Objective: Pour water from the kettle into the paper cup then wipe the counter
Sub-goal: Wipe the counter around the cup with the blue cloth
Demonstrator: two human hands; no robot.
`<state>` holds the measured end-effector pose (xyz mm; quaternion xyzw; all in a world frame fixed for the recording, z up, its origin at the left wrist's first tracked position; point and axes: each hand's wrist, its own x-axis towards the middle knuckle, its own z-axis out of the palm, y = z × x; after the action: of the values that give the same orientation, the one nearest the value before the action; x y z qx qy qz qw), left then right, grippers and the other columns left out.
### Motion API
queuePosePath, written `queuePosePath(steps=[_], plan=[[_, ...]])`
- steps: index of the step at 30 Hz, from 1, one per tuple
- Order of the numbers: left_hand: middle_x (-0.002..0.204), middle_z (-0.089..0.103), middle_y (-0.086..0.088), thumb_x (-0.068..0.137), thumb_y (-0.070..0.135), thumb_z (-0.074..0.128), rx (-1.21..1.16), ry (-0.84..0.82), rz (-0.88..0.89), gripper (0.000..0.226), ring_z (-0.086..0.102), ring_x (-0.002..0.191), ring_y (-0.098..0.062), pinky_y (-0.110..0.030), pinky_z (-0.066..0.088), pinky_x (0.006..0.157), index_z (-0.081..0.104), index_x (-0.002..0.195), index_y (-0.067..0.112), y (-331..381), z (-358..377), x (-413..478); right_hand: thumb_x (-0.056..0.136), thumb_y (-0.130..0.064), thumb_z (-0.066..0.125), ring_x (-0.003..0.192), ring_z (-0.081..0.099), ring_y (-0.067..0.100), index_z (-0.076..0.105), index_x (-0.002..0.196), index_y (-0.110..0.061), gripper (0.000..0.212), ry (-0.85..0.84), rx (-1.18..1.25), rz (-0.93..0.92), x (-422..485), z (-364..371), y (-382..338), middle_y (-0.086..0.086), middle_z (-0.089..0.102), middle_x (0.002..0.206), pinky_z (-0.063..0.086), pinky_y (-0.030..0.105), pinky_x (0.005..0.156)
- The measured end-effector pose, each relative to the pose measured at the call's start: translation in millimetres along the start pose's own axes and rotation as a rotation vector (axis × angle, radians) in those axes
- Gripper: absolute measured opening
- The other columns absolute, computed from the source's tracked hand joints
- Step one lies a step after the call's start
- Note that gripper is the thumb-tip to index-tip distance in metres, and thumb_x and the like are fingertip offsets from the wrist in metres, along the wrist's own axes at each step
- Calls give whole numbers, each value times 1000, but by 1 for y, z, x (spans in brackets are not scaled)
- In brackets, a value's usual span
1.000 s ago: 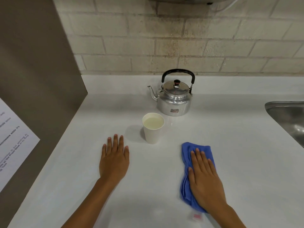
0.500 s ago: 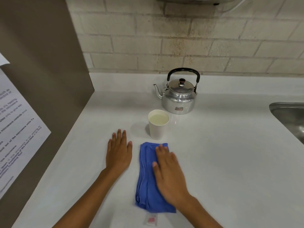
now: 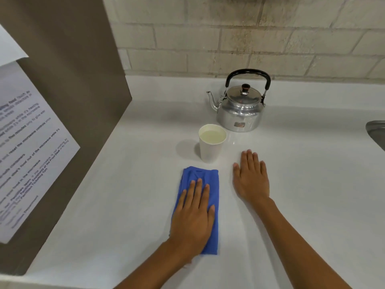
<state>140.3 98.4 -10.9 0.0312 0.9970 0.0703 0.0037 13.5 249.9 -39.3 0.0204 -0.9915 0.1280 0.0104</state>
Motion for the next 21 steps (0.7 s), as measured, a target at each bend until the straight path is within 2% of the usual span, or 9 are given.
queuePosePath(steps=[3,4,6,7,9,13,17,19,21], plan=[[128,57,-15,96,32,-4,5,-32,-14,71,55,117,-29,-46,53,84,56,122,6,-43,-5,-3,97,-37,11,144,-2,21,-1,145,-8,57,3,-17,-3,-1,-1,-1,9,1,158,0,39,118],[133,51,-19,95,34,-3,10,-7,-30,70,51,121,-33,-47,50,89,51,126,3,-56,-7,3,97,-36,11,144,-2,21,-1,145,-8,57,2,-20,0,-1,-1,-1,9,1,158,-1,39,118],[151,21,-19,95,38,2,-19,-1,-123,61,23,139,-32,-41,26,112,23,141,4,-82,-8,26,97,-36,11,144,-3,21,-1,145,-8,57,5,-21,6,-2,-1,-3,9,0,158,-1,39,118],[155,6,-17,97,36,8,-43,-17,-201,55,7,143,-30,-41,11,117,9,144,8,-89,-8,42,97,-36,11,144,-2,21,-1,145,-8,57,7,-21,8,-2,-1,-4,9,1,158,0,39,118],[156,-4,-15,99,30,15,-73,0,-297,52,-5,143,-28,-43,0,118,-1,144,10,-84,-4,73,97,-35,11,144,-3,21,-2,145,-8,57,6,-22,10,-2,-1,-6,9,1,158,0,40,118],[156,-7,-11,99,31,17,-71,63,-202,53,-9,143,-26,-41,-6,117,-4,144,14,-57,9,75,97,-36,11,144,-3,21,-2,145,-8,56,6,-28,-4,-1,0,-4,8,0,158,-1,39,118],[155,-6,3,97,37,20,-152,127,-19,52,-17,139,-11,-28,-9,114,-6,142,29,-86,19,41,96,-37,10,144,-3,21,-2,145,-9,57,17,-32,-11,-1,1,-2,8,1,158,0,39,118],[156,0,1,97,35,25,-162,141,-51,52,-10,142,-14,-30,-3,116,5,144,27,-107,16,53,96,-37,10,144,-3,20,-2,145,-10,57,26,-29,-6,-1,2,-2,8,1,158,0,39,118],[157,1,-5,98,32,25,-152,130,-187,51,-4,144,-20,-36,0,117,8,145,22,-118,8,84,96,-37,11,144,-2,20,-2,145,-10,57,35,-28,0,0,2,-3,8,1,158,0,39,118]])
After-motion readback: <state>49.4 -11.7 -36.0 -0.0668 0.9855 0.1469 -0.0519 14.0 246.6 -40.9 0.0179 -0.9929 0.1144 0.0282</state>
